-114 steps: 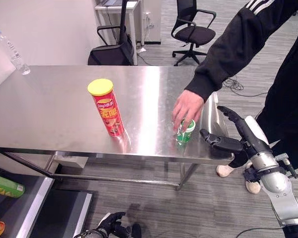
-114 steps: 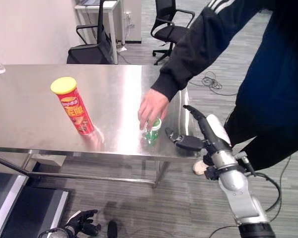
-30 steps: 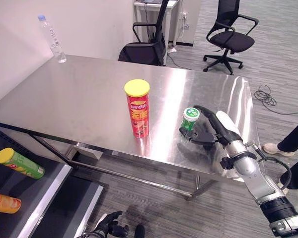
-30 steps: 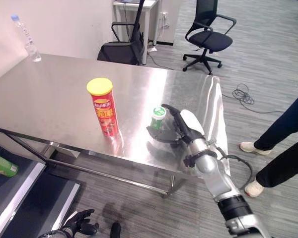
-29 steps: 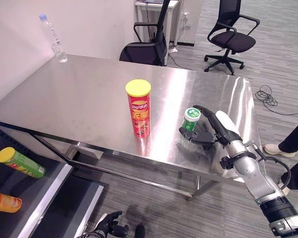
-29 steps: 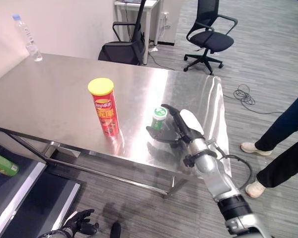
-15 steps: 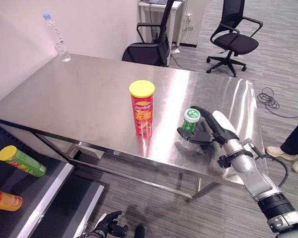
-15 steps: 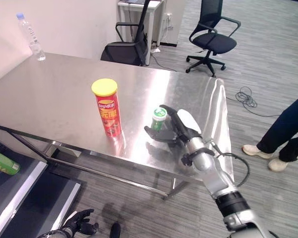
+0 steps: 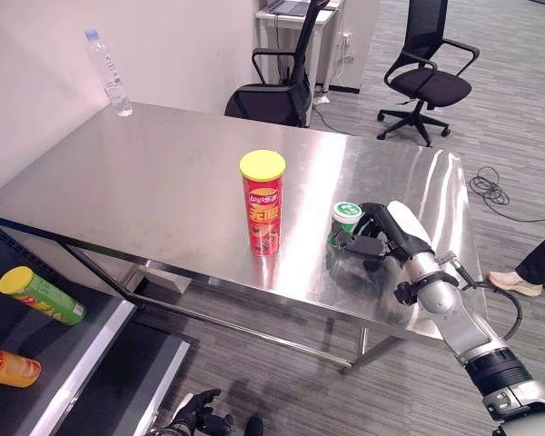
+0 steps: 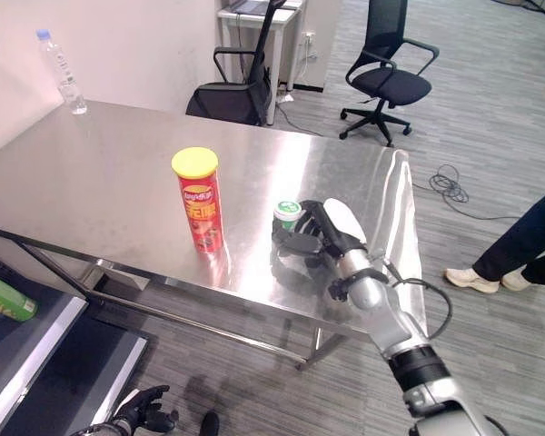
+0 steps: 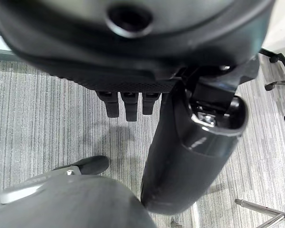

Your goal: Put the goods on the table back onto the shelves and tidy them up.

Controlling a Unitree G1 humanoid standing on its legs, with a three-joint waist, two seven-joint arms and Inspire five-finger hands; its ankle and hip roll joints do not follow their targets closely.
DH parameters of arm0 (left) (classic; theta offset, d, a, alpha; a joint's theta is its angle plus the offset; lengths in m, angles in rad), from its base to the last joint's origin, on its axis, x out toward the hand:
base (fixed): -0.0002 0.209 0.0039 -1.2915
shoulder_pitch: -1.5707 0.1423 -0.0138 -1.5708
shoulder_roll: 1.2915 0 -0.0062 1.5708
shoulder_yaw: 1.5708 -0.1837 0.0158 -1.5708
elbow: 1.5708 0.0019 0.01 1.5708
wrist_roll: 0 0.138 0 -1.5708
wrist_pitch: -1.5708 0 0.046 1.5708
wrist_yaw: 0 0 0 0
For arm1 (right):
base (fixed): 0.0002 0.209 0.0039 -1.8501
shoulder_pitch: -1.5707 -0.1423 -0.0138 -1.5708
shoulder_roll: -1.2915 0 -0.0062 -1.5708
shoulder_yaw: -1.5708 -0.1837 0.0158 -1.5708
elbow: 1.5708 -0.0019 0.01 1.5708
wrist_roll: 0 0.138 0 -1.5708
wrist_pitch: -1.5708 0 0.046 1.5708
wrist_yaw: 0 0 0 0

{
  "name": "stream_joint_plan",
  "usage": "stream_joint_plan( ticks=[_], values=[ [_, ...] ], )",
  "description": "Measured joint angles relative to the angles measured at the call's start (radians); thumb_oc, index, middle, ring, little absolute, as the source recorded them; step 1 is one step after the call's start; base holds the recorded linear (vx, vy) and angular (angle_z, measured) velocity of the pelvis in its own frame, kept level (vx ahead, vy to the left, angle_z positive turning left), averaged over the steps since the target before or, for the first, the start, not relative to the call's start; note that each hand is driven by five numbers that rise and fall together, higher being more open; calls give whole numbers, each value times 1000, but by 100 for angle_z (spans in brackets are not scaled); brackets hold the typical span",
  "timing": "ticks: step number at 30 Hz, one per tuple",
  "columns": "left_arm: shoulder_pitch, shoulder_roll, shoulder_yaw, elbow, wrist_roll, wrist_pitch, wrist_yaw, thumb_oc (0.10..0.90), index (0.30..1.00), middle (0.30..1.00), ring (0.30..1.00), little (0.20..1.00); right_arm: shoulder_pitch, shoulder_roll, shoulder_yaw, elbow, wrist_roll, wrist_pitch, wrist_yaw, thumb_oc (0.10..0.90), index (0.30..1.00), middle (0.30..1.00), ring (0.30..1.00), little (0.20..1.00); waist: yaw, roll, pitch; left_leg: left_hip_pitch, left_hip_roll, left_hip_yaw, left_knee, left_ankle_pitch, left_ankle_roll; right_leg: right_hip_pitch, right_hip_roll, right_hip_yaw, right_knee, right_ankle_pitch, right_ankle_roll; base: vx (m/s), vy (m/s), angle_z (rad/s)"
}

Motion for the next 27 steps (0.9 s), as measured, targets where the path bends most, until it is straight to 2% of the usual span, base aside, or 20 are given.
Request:
stream_joint_plan(
  ticks=[13,18,24,27],
  values=[
    [0,-2,1,9,3,2,19,800,900,900,900,900,56,21,-76,-12,-6,-1,-22,400,300,300,300,300,-8,2,-1,1,-7,4,0,-1,4,0,-13,4,0,0,0,7,17,0],
    [-3,2,1,12,22,5,27,800,900,900,900,900,132,24,-168,-50,-40,3,-52,400,300,300,300,300,-29,3,0,2,-12,11,-2,-2,10,-2,-19,7,1,0,0,12,32,-2],
    [1,9,1,17,45,7,58,800,900,900,900,900,177,22,-218,-102,-63,19,-77,400,300,300,300,300,-69,8,4,3,-12,17,-6,-5,13,-4,-20,11,1,1,0,22,34,-4],
    [2,10,1,13,52,7,61,800,900,900,900,900,197,22,-248,-153,-69,19,-91,400,300,300,300,300,-71,8,8,4,-10,26,-6,-6,15,-9,-22,22,6,1,0,0,23,-9]
  ],
)
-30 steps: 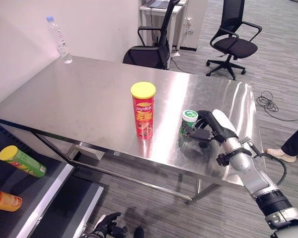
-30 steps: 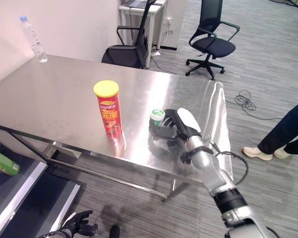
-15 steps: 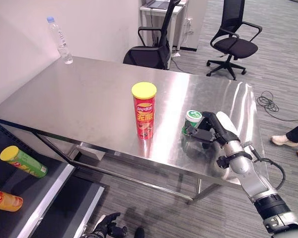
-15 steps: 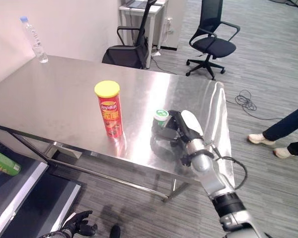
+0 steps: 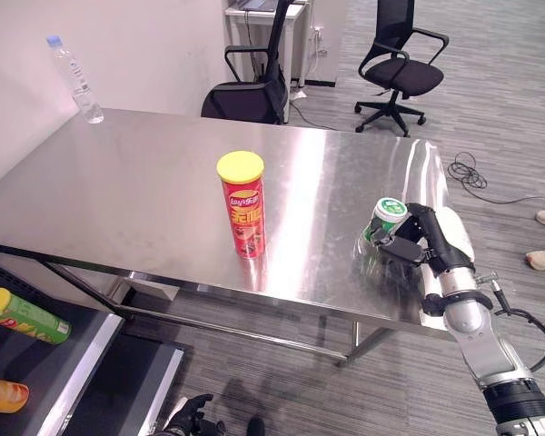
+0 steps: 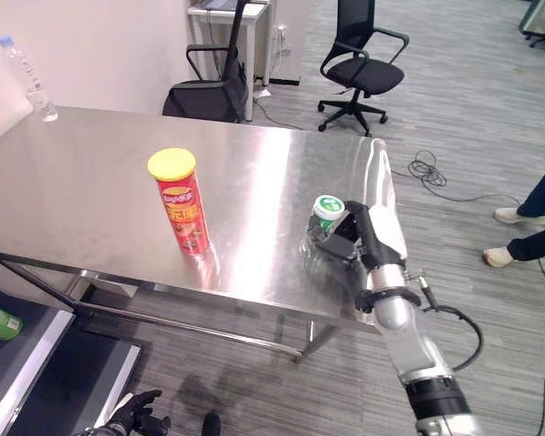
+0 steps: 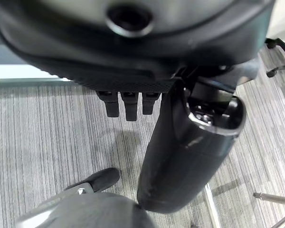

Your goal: Put the goods on the table back onto the shelves and tidy them up.

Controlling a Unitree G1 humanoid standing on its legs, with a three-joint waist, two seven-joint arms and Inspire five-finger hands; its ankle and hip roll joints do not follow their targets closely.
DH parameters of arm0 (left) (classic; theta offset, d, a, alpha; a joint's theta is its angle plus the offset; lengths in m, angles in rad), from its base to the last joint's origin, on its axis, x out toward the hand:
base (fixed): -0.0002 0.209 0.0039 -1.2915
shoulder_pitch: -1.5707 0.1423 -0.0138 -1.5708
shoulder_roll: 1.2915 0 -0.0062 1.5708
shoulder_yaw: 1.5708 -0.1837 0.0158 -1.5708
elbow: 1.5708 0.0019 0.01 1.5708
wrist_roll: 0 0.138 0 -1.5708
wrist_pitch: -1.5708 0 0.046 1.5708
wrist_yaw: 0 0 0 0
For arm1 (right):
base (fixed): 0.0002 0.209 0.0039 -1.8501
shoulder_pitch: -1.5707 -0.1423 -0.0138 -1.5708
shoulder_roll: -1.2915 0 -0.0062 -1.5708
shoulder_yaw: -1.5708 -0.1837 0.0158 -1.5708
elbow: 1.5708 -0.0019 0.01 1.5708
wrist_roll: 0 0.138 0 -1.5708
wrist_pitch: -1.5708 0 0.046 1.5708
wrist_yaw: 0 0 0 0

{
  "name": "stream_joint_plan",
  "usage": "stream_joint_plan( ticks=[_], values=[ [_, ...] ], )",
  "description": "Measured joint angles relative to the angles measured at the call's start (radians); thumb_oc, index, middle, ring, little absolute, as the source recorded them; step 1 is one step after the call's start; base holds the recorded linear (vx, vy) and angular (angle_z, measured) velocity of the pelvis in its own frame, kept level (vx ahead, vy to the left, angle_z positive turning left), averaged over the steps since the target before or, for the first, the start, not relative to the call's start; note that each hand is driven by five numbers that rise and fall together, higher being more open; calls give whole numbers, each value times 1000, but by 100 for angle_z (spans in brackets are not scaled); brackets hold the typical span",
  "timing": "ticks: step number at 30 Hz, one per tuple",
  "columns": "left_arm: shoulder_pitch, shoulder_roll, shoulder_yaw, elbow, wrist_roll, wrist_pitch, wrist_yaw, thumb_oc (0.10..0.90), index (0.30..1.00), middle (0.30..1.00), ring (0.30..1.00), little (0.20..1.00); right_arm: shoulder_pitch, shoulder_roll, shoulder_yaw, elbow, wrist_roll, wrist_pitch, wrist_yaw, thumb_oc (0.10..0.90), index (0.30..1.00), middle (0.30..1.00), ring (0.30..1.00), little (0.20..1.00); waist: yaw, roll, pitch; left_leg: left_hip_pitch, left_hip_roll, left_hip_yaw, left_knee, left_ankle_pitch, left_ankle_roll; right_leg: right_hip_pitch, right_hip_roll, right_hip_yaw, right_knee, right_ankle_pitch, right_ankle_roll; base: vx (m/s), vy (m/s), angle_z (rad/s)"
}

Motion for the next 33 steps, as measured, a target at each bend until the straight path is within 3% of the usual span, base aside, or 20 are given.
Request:
stream_joint_plan(
  ticks=[2,5,6,8,10,12,15,16,17,19,20,21,25,27,28,29,30,31,32,33],
  values=[
    [-7,0,-2,-1,4,1,0,800,900,900,900,900,2,-1,-4,-20,-4,0,-7,400,300,300,300,300,-8,6,10,0,8,7,2,-1,2,-24,6,11,38,0,0,-86,37,-15],
    [-30,-1,-3,1,21,0,0,800,900,900,900,900,2,-4,-19,-85,-5,-2,-9,400,300,300,300,300,-17,54,71,10,53,14,4,4,6,-115,30,34,227,-17,17,-85,-11,-15],
    [-42,4,-7,5,27,10,0,800,900,900,900,900,8,-4,-27,-109,-5,-2,-9,400,300,300,300,300,-36,58,93,19,58,11,4,5,12,-167,26,56,352,-45,39,-55,-83,3],
    [-44,15,-10,6,28,22,0,800,900,900,900,900,23,-6,-39,-140,-4,-2,-10,400,300,300,300,300,-47,57,109,31,58,9,4,2,18,-215,14,103,468,-77,41,-55,-119,12],
    [-43,27,-16,6,28,22,2,800,900,900,900,900,49,-6,-68,-186,-4,-6,-13,400,300,300,300,300,-45,50,112,37,49,3,5,0,24,-217,-11,157,474,-81,43,-121,-221,13],
    [-53,31,-23,5,28,33,3,800,900,900,900,900,80,-7,-109,-224,-1,-12,-13,400,300,300,300,300,-45,59,117,31,50,-23,16,-1,25,-214,-38,236,494,-81,51,-89,-213,29],
    [-63,42,-27,3,28,40,6,800,900,900,900,900,97,-15,-126,-228,0,-18,-11,400,300,300,300,300,-46,54,116,28,56,-64,21,4,18,-179,-74,326,401,-73,62,-143,-323,40],
    [-61,43,-25,-7,28,39,7,800,900,900,900,900,120,-38,-154,-230,0,-23,-9,400,300,300,300,300,-46,51,115,19,61,-95,19,13,3,-162,-57,398,318,-72,66,-146,-332,65],
    [-61,48,-22,-15,28,38,8,800,900,900,900,900,134,-39,-176,-230,1,-22,-8,400,300,300,300,300,-48,39,110,11,63,-110,18,19,-10,-141,-63,410,234,-44,83,-176,-355,63],
    [-54,53,-13,-14,29,39,8,800,900,900,900,900,135,-39,-193,-229,6,-20,-1,400,300,300,300,300,-39,20,104,8,85,-118,6,30,-34,-124,-53,385,156,-66,87,-138,-253,19],
    [-48,47,2,-14,28,40,9,800,900,900,900,900,134,-43,-194,-230,6,-20,2,400,300,300,300,300,-34,27,100,3,105,-117,6,32,-38,-115,-38,379,122,-51,74,-264,-414,10],
    [-25,42,12,-16,28,39,22,800,900,900,900,900,141,-47,-203,-230,8,-21,9,400,300,300,300,300,-46,49,86,-17,165,-124,7,46,-53,-87,22,352,50,2,42,-333,-530,13],
    [-6,41,60,-6,26,40,43,800,900,900,900,900,197,-66,-250,-232,43,-24,28,400,300,300,300,300,-52,54,74,-43,258,-129,29,77,-93,-63,133,332,-5,41,-33,-219,-357,18],
    [-11,39,76,6,26,40,42,800,900,900,900,900,210,-69,-279,-232,58,-32,29,400,300,300,300,300,-68,52,69,-93,281,-142,72,104,-124,-74,176,307,5,61,-75,-191,-259,32],
    [-14,41,80,3,26,41,43,800,900,900,900,900,214,-69,-283,-232,64,-33,29,400,300,300,300,300,-71,46,66,-105,283,-150,80,106,-131,-83,173,304,9,55,-82,-330,-309,36],
    [-8,47,100,8,17,40,45,800,900,900,900,900,216,-73,-282,-232,81,-39,29,400,300,300,300,300,-67,41,68,-121,309,-154,91,138,-168,-83,212,297,8,68,-100,-390,-252,21],
    [-10,47,116,8,15,41,45,800,900,900,900,900,217,-72,-280,-232,84,-40,29,400,300,300,300,300,-68,35,71,-119,312,-156,91,142,-170,-77,216,290,6,69,-102,-283,-171,39],
    [-4,44,121,11,-3,41,47,800,900,900,900,900,230,-74,-281,-235,88,-42,20,400,300,300,300,300,-79,34,72,-148,307,-124,115,174,-195,-74,220,248,5,75,-112,-302,-113,76],
    [-11,48,133,-1,-13,40,60,800,900,900,900,900,250,-73,-277,-243,89,-38,14,400,300,300,300,300,-99,8,85,-157,294,-55,119,202,-185,-61,200,226,0,72,-114,-267,-96,71],
    [-6,51,132,2,-15,42,62,800,900,900,900,900,250,-73,-268,-249,89,-38,15,400,300,300,300,300,-90,3,88,-146,276,-34,114,187,-176,-57,198,225,-3,75,-118,-374,-100,43]
  ],
)
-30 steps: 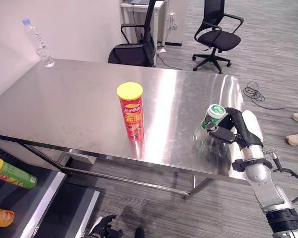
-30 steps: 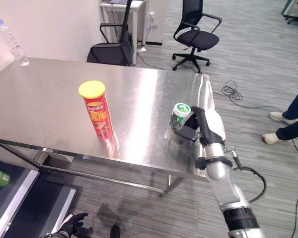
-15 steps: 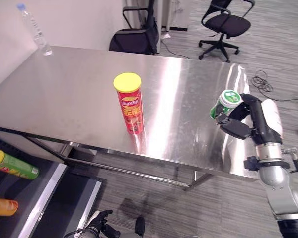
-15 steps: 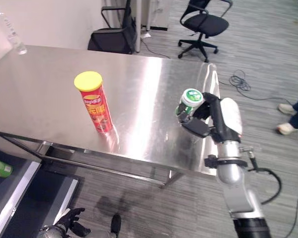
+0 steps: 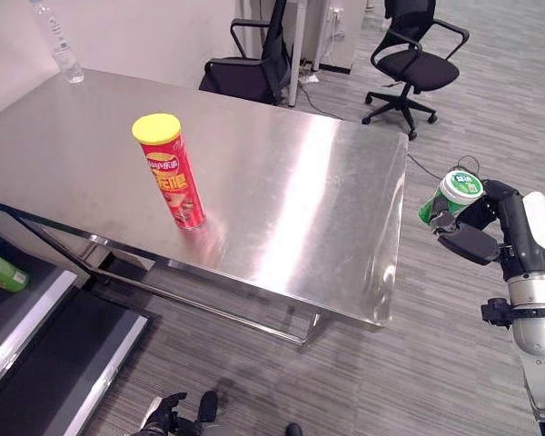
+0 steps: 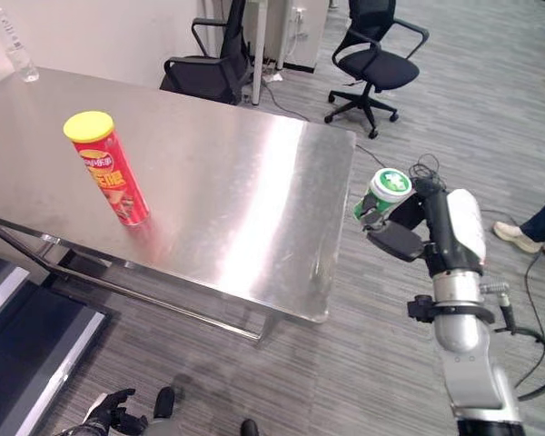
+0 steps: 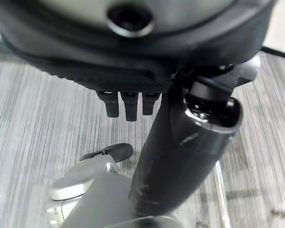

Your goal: Put the goods on the table back onto the shelves and tidy them up.

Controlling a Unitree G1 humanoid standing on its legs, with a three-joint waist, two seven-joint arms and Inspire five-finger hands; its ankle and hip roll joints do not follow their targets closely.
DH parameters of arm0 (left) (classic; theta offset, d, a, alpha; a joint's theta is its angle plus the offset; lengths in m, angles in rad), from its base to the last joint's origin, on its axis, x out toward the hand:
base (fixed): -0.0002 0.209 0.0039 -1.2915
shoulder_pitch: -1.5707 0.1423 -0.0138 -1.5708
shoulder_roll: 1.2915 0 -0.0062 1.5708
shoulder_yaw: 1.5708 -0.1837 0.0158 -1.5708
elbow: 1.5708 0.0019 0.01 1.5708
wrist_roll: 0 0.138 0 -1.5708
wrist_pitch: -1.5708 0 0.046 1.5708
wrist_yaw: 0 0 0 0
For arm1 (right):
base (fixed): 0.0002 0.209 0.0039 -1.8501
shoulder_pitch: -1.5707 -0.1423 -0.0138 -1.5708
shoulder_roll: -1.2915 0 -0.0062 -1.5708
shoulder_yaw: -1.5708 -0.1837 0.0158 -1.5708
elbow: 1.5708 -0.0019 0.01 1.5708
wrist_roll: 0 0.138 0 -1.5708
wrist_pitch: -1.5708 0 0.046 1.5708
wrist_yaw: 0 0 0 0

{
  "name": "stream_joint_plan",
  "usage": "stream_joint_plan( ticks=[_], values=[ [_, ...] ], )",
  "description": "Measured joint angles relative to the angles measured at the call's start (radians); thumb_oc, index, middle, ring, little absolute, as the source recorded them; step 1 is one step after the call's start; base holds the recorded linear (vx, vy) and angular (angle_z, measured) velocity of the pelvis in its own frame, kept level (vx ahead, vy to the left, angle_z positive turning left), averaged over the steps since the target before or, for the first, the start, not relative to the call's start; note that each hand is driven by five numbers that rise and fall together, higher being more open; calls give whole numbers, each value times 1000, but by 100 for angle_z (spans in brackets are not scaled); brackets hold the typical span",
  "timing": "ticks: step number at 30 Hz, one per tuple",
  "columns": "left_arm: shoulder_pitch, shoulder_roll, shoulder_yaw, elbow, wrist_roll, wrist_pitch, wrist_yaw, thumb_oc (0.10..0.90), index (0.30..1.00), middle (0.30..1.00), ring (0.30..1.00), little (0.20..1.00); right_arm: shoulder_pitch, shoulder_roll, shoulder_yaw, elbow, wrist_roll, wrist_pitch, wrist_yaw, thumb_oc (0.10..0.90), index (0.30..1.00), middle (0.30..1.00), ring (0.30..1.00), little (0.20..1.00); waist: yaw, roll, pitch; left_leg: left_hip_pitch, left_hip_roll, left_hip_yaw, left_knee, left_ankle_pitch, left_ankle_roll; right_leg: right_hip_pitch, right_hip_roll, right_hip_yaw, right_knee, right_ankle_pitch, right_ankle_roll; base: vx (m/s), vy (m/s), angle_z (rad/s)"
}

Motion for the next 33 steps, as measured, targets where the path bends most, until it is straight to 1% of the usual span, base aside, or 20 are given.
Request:
stream_joint_plan(
  ticks=[1,5,8,11,12,14,15,16,17,18,19,20,21,24,25,26,29,30,31,33],
  values=[
    [16,-3,9,7,-3,-1,-2,800,900,900,900,900,8,3,4,-26,-1,-5,0,400,300,300,300,300,15,-8,4,11,-18,62,55,-81,44,-1,-10,-7,0,4,-9,-275,-50,2],
    [18,-14,28,63,-7,1,-16,800,900,900,900,900,22,7,-3,-50,-2,-9,1,400,300,300,300,300,-11,-34,20,24,-98,91,210,-242,52,4,-56,-55,0,4,-13,-195,-19,35],
    [11,7,-17,70,39,20,-17,800,900,900,900,900,43,8,-42,-62,-2,-9,0,400,300,300,300,300,-61,-51,27,57,-82,188,340,-351,51,-4,-106,-127,3,6,-12,-175,18,63],
    [12,15,-18,69,63,23,-20,800,900,900,900,900,52,10,-68,-77,-2,-9,-3,400,300,300,300,300,-88,-38,22,145,-54,207,308,-351,39,-7,-121,-148,6,6,-11,-169,116,50],
    [-1,20,-40,54,83,24,-20,800,900,900,900,900,69,22,-108,-91,-2,-13,-10,400,300,300,300,300,-117,-16,20,166,-4,267,288,-318,37,-3,-127,-181,15,-2,5,-154,178,75],
    [-44,12,-83,22,85,24,-29,800,900,900,900,900,67,28,-132,-90,-2,-12,-12,400,300,300,300,300,-125,10,33,202,-26,275,242,-318,54,-48,-158,-189,123,-18,24,-179,203,60],
    [-77,-8,-132,-10,97,20,-39,800,900,900,900,900,78,26,-137,-91,-3,-17,-11,400,300,300,300,300,-140,45,34,216,-52,284,190,-292,90,-149,-164,-195,266,-80,63,-223,265,41],
    [-80,-10,-157,-27,103,18,-35,800,900,900,900,900,86,27,-138,-92,-4,-26,-10,400,300,300,300,300,-149,62,4,206,-62,247,118,-287,83,-192,-133,-194,203,-84,58,-299,375,75],
    [-94,12,-182,-55,109,17,-40,800,900,900,900,900,86,46,-148,-100,-5,-35,-13,400,300,300,300,300,-171,46,-30,219,-90,208,64,-293,36,-208,-161,-193,74,18,-29,-166,199,98],
    [-143,12,-186,-58,124,14,-38,800,900,900,900,900,90,51,-187,-113,-6,-38,-17,400,300,300,300,300,-194,29,-8,213,-66,235,176,-384,109,-197,-204,-218,51,126,72,-224,197,94],
    [-170,-7,-196,-60,124,16,-28,800,900,900,900,900,95,56,-202,-111,-7,-29,-20,400,300,300,300,300,-192,64,-10,212,-1,232,250,-446,72,-214,-191,-233,60,136,82,-347,321,71],
    [-174,-37,-221,-88,137,-7,-8,800,900,900,900,900,106,43,-206,-117,-10,-29,-37,400,300,300,300,300,-192,91,-23,235,59,229,211,-428,13,-251,-207,-241,106,131,85,-466,469,50],
    [-184,-63,-236,-102,153,-14,9,800,900,900,900,900,146,44,-222,-127,-18,-28,-57,400,300,300,300,300,-199,101,-26,244,51,194,168,-412,-37,-253,-235,-247,115,139,96,-348,369,70],
    [-159,-96,-331,-147,202,-23,1,800,900,900,900,900,193,57,-210,-94,-46,-29,-78,400,300,300,300,300,-219,85,-36,302,-49,206,15,-437,-21,-261,-328,-287,160,147,126,-447,501,84],
    [-121,-84,-362,-131,224,-22,-3,800,900,900,900,900,223,128,-213,-82,-84,-33,-109,400,300,300,300,300,-207,38,-52,281,-108,180,4,-423,1,-276,-399,-305,179,168,118,-369,434,53],
    [-106,-77,-365,-113,238,-20,-5,800,900,900,900,900,228,147,-212,-78,-95,-26,-117,400,300,300,300,300,-201,29,-56,271,-119,182,10,-419,7,-280,-413,-302,176,202,123,-444,543,56],
    [-11,-56,-296,-84,262,-1,-18,800,900,900,900,900,235,216,-203,-72,-126,0,-143,400,300,300,300,300,-174,-12,-31,257,-176,209,78,-397,19,-305,-483,-294,257,245,151,-363,360,21],
    [-9,-40,-235,-78,260,-3,-12,800,900,900,900,900,246,248,-207,-73,-134,17,-145,400,300,300,300,300,-173,-22,-24,210,-186,257,118,-430,74,-269,-520,-294,218,293,159,-297,265,36],
    [-9,-43,-226,-72,260,0,-4,800,900,900,900,900,244,229,-211,-72,-135,27,-148,400,300,300,300,300,-178,16,-19,231,-155,282,4,-382,102,-278,-498,-302,242,302,181,-203,172,9],
    [-1,-30,-176,-31,260,1,6,800,900,900,900,900,236,238,-193,-49,-147,39,-149,400,300,300,300,300,-157,-5,-2,300,-213,323,-56,-333,130,-332,-543,-276,343,343,194,-169,135,-23]
  ],
)
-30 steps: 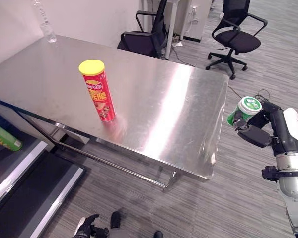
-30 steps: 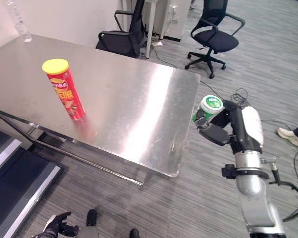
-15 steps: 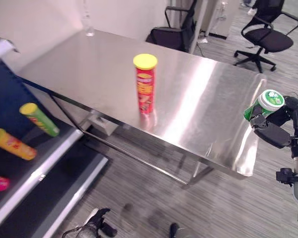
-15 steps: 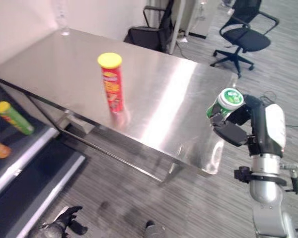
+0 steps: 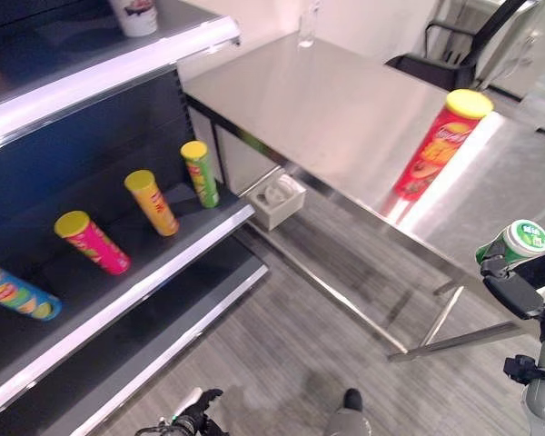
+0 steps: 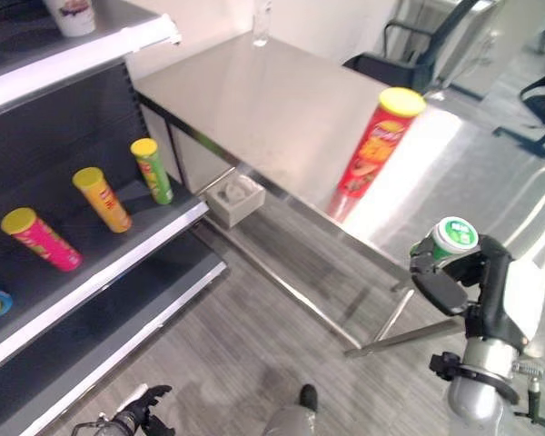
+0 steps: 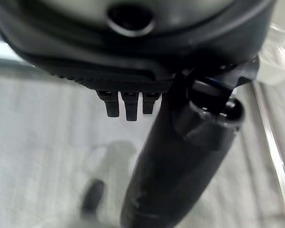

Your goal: Put the goods on the table back onto the shelves and tidy them up.

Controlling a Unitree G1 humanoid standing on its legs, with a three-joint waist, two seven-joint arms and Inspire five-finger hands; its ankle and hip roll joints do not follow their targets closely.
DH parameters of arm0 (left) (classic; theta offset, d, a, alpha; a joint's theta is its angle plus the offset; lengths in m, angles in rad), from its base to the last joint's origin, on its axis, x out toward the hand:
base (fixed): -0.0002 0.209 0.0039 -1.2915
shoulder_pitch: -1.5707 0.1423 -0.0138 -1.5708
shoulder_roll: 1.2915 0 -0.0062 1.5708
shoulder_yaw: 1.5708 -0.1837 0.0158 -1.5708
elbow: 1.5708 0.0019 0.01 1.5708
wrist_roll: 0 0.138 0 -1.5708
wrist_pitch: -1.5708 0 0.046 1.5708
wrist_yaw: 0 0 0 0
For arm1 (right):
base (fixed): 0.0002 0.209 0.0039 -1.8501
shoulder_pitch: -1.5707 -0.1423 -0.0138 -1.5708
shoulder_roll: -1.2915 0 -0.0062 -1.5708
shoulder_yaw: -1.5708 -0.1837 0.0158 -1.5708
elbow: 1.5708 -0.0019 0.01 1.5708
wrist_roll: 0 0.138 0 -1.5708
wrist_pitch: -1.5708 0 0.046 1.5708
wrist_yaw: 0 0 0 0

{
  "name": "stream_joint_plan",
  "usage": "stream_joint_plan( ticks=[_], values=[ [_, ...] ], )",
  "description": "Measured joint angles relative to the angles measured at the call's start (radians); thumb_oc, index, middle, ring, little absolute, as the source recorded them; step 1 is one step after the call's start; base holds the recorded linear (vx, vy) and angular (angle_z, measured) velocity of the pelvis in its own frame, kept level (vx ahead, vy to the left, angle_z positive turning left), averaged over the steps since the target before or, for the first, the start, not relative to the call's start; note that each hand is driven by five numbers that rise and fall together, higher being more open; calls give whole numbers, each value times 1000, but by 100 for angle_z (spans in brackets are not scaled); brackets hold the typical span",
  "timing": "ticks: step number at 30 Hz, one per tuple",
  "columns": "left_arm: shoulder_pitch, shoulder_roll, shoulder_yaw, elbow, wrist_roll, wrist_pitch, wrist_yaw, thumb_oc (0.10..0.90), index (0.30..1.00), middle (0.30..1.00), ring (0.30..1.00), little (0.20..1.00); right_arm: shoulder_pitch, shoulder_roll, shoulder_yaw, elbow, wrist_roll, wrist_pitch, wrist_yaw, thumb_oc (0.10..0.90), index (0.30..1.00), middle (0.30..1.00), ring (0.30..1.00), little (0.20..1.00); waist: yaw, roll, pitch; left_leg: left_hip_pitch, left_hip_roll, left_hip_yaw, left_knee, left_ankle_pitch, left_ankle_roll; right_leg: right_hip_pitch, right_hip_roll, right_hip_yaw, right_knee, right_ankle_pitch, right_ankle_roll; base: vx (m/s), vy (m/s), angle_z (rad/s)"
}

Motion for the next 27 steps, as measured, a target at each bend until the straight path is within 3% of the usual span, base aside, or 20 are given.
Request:
stream_joint_plan(
  ticks=[1,2,3,4,5,6,8,9,10,12,14,15,17,22,24,27],
  values=[
    [3,-8,10,2,-1,2,1,800,900,900,900,900,6,-1,0,0,-3,2,-2,400,300,300,300,300,0,18,2,15,9,-13,-16,-8,14,-26,9,10,32,-54,57,-335,253,-16],
    [13,15,6,22,-1,2,11,800,900,900,900,900,18,3,5,1,-13,1,-5,400,300,300,300,300,3,20,1,14,12,1,-20,-10,17,-15,64,-4,-78,-145,56,-324,239,-19],
    [18,28,10,36,-1,4,13,800,900,900,900,900,25,10,6,2,-14,2,-12,400,300,300,300,300,4,5,4,12,11,12,-20,-10,17,6,111,-26,-170,-133,42,-309,220,-16],
    [25,46,12,38,-1,10,15,800,900,900,900,900,32,23,6,2,-14,4,-14,400,300,300,300,300,2,-19,9,17,5,11,-19,-11,15,23,157,-27,-206,-82,-12,-227,141,-35],
    [50,58,40,38,-1,16,15,800,900,900,900,900,31,37,11,6,-15,13,-12,400,300,300,300,300,23,-50,10,26,-4,31,11,-35,-11,37,190,-75,-223,-51,-85,-265,118,-28],
    [55,47,59,39,1,22,25,800,900,900,900,900,11,55,9,5,-13,19,-13,400,300,300,300,300,3,-72,18,-40,2,17,145,-92,-1,57,167,-14,-245,2,-118,-245,104,-20],
    [39,42,45,30,-4,15,18,800,900,900,900,900,0,21,-4,6,-11,19,-6,400,300,300,300,300,2,-33,21,-24,-6,3,35,-31,34,51,188,53,-261,71,-29,-211,62,-17],
    [34,37,42,34,-4,17,16,800,900,900,900,900,-8,13,-7,1,-9,14,2,400,300,300,300,300,3,-15,23,-8,-1,21,7,-19,36,50,202,90,-257,73,-18,-199,11,-20],
    [16,33,39,32,-4,19,5,800,900,900,900,900,11,18,-12,-12,47,-5,35,400,300,300,300,300,-11,17,32,-10,38,12,2,-1,45,33,278,212,-59,-149,25,-141,-7,4],
    [8,34,38,24,-4,17,-5,800,900,900,900,900,37,19,-10,-41,106,-14,86,400,300,300,300,300,-13,25,31,-8,62,1,-13,19,37,20,357,259,83,-285,14,-62,-66,9],
    [-6,23,40,25,-10,18,-16,800,900,900,900,900,41,17,-2,-85,167,-48,140,400,300,300,300,300,-20,1,29,-22,59,-9,-14,26,27,69,369,262,-1,-322,7,5,-101,8],
    [-3,22,34,25,-15,18,-29,800,900,900,900,900,49,15,0,-106,202,-52,174,400,300,300,300,300,-27,-5,26,-13,59,-19,-24,31,19,115,369,281,-88,-320,-1,-15,-88,25],
    [-8,10,8,11,-22,14,-33,800,900,900,900,900,58,12,17,-162,266,-82,240,400,300,300,300,300,-18,-41,-2,-14,42,-36,-48,49,-7,205,358,278,-250,-324,-15,-23,-122,22],
    [-16,-56,-76,-41,-19,-16,-71,800,900,900,900,900,0,-119,108,-307,438,-134,397,400,300,300,300,300,-12,9,-25,-30,92,-52,-56,70,-40,240,411,253,-344,-274,-61,0,-70,9],
    [-23,-97,-65,-14,-10,-26,-71,800,900,900,900,900,-13,-122,127,-331,458,-164,406,400,300,300,300,300,-7,22,-36,-24,99,-60,-55,72,-43,248,418,252,-344,-275,-62,21,-57,7],
    [-26,-108,-71,-7,-1,-25,-72,800,900,900,900,900,-58,-131,270,-325,458,-164,406,400,300,300,300,300,-11,29,-49,-17,96,-61,-60,71,-44,255,418,253,-344,-275,-62,14,-13,0]
  ],
)
